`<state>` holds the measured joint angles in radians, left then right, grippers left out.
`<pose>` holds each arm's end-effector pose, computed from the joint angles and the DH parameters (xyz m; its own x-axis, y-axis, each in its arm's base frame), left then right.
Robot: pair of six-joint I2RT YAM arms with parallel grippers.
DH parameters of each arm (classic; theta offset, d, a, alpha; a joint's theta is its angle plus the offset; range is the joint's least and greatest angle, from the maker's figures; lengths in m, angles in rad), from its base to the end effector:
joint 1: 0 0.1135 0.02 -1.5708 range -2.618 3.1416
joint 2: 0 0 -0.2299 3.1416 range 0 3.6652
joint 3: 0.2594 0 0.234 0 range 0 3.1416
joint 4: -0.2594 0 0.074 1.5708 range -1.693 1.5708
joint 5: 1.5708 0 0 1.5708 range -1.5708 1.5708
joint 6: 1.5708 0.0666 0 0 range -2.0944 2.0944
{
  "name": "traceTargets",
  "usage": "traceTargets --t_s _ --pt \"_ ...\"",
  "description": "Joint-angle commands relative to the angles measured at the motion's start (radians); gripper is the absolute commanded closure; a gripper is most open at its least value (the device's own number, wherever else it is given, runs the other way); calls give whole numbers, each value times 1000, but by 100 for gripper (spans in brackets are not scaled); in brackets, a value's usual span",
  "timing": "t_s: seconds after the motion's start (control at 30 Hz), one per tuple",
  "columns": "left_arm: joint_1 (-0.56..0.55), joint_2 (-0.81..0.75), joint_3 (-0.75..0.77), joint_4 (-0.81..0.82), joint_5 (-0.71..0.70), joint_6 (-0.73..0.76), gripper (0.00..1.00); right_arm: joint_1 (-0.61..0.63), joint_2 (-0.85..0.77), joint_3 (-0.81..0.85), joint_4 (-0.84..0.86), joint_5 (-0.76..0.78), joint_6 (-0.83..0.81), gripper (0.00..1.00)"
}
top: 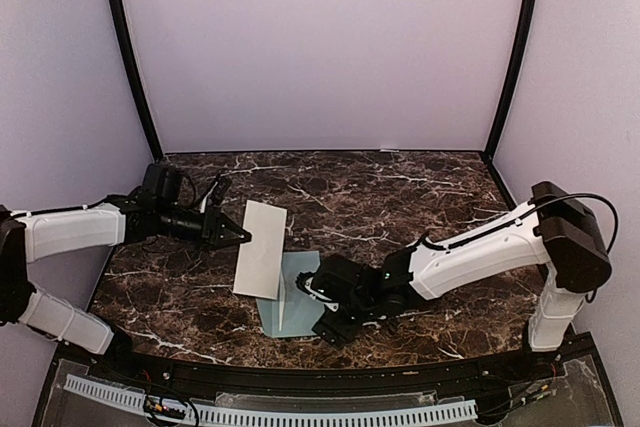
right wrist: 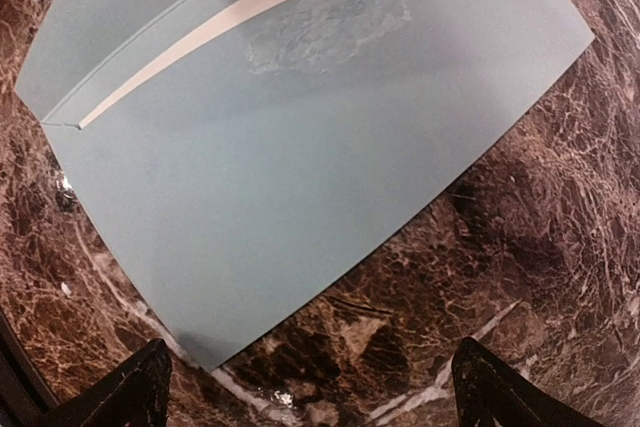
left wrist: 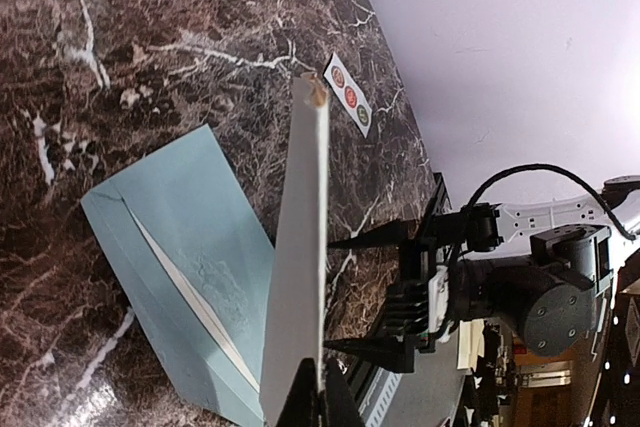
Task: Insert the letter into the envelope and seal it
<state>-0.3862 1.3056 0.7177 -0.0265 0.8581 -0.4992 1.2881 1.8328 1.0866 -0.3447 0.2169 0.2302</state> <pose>0.2379 -0.1511 0.1921 -0.8609 0.0122 -0.5086 0.4634 0.4313 -0.7741 0.1116 0.3326 0.1028 -0.4486 -0.7454 -0.4931 -0.8296 0.5525 -0.0805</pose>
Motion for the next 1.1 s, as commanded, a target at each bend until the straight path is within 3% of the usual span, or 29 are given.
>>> traceTargets --t_s 0.0,0.13,0.33,0.47,0.67,1.07 --pt "-21 33 -76 63 52 -130 100 -36 -125 -69 144 -114 55 6" --pt "-34 38 -118 156 124 -185 100 -71 -195 -137 248 -176 124 6" --pt "-76 -58 -32 51 101 13 100 -193 -318 -237 479 -408 246 3" --pt "-134 -108 -40 156 122 15 100 -243 -370 -263 657 -537 340 2" --pt "-224 -142 50 35 27 178 100 -271 -428 -176 622 -576 278 2" --pt "-271 -169 64 153 213 130 100 -303 -380 -88 647 -727 243 5"
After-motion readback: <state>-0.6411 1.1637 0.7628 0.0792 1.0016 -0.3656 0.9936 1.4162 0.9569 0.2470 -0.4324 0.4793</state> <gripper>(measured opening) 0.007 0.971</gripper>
